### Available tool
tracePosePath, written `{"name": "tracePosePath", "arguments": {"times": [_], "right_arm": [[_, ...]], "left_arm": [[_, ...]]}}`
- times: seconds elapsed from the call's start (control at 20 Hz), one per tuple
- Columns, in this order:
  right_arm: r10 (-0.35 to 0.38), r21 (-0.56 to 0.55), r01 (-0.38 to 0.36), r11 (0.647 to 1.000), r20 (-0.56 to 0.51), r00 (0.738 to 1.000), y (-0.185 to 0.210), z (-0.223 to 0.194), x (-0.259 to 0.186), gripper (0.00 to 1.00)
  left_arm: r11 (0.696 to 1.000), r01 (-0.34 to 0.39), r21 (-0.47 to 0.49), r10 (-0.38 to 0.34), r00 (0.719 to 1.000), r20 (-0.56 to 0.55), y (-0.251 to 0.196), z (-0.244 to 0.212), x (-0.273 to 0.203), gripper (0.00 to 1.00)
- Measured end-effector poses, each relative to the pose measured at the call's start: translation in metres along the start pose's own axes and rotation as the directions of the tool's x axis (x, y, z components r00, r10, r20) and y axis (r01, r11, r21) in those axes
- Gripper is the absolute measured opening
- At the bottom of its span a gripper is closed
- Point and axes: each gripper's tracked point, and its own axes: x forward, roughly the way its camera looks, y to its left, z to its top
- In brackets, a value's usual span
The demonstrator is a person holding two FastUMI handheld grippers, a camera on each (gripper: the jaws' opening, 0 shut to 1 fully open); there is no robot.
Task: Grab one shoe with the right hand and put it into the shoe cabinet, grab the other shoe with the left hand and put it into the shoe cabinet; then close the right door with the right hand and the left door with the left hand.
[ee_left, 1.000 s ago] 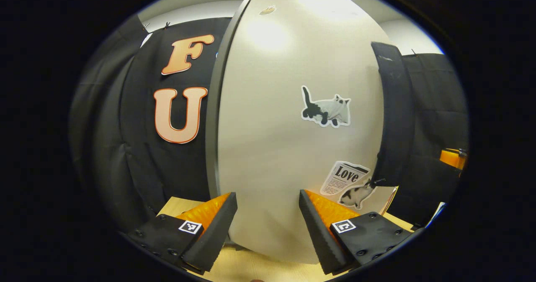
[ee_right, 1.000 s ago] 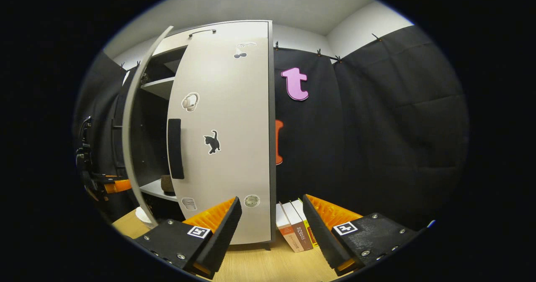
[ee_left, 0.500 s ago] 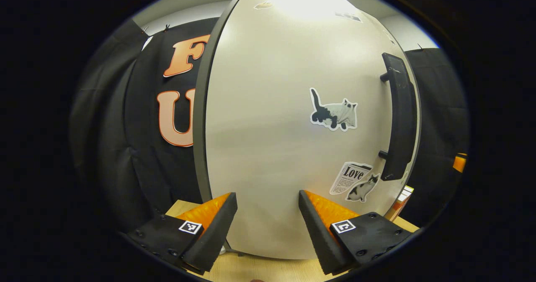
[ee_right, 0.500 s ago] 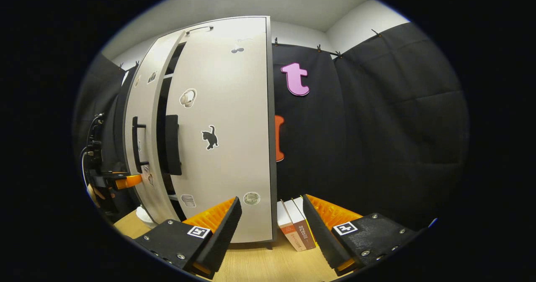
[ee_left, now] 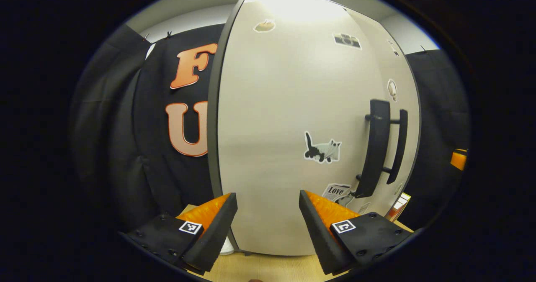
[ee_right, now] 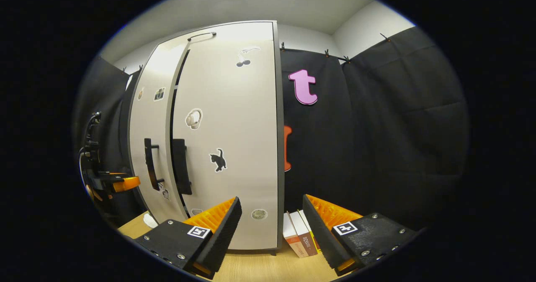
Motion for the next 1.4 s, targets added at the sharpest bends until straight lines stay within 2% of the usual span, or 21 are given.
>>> {"name": "tracePosePath", "arguments": {"times": [0.2, 0.25, 0.45, 0.6, 0.65, 0.8, 0.9, 0.95, 1.1, 1.15, 1.25, 1.4], "right_arm": [[0.034, -0.043, -0.031, 0.999, 0.048, 0.998, 0.016, 0.046, -0.007, 0.91], [0.028, -0.057, -0.025, 0.998, 0.062, 0.998, 0.017, 0.060, -0.007, 0.91], [0.039, -0.098, -0.028, 0.995, 0.112, 0.993, 0.031, 0.098, -0.022, 0.91], [0.057, -0.102, -0.043, 0.994, 0.137, 0.989, 0.046, 0.114, -0.031, 0.92], [0.061, -0.099, -0.047, 0.994, 0.135, 0.989, 0.050, 0.117, -0.031, 0.92], [0.070, -0.093, -0.059, 0.994, 0.127, 0.989, 0.063, 0.117, -0.036, 0.93], [0.067, -0.091, -0.056, 0.994, 0.124, 0.990, 0.069, 0.114, -0.040, 0.93], [0.062, -0.091, -0.052, 0.995, 0.120, 0.991, 0.070, 0.113, -0.043, 0.93], [0.045, -0.091, -0.035, 0.995, 0.113, 0.993, 0.073, 0.108, -0.049, 0.94], [0.038, -0.088, -0.028, 0.996, 0.112, 0.993, 0.073, 0.108, -0.052, 0.94], [0.028, -0.078, -0.019, 0.997, 0.112, 0.993, 0.074, 0.108, -0.058, 0.94], [0.018, -0.077, -0.009, 0.997, 0.117, 0.993, 0.075, 0.109, -0.064, 0.94]], "left_arm": [[0.997, -0.073, 0.018, 0.071, 0.994, 0.079, 0.036, 0.072, -0.049, 0.96], [0.995, -0.094, 0.023, 0.091, 0.990, 0.104, 0.052, 0.080, -0.073, 0.96], [0.981, -0.187, 0.050, 0.175, 0.967, 0.187, 0.090, 0.131, -0.118, 0.96], [0.974, -0.225, 0.009, 0.218, 0.954, 0.204, 0.121, 0.145, -0.148, 0.94], [0.972, -0.234, -0.011, 0.232, 0.953, 0.195, 0.131, 0.145, -0.155, 0.96], [0.960, -0.271, -0.064, 0.278, 0.945, 0.173, 0.170, 0.146, -0.172, 0.96], [0.948, -0.310, -0.075, 0.318, 0.932, 0.173, 0.199, 0.148, -0.182, 0.94], [0.944, -0.323, -0.069, 0.330, 0.928, 0.174, 0.210, 0.149, -0.184, 0.96], [0.943, -0.329, -0.056, 0.333, 0.926, 0.179, 0.223, 0.151, -0.188, 0.96], [0.944, -0.326, -0.054, 0.330, 0.926, 0.181, 0.224, 0.152, -0.189, 0.94], [0.949, -0.311, -0.049, 0.314, 0.930, 0.189, 0.222, 0.152, -0.189, 0.96], [0.958, -0.282, -0.042, 0.285, 0.939, 0.193, 0.216, 0.152, -0.185, 0.94]]}}
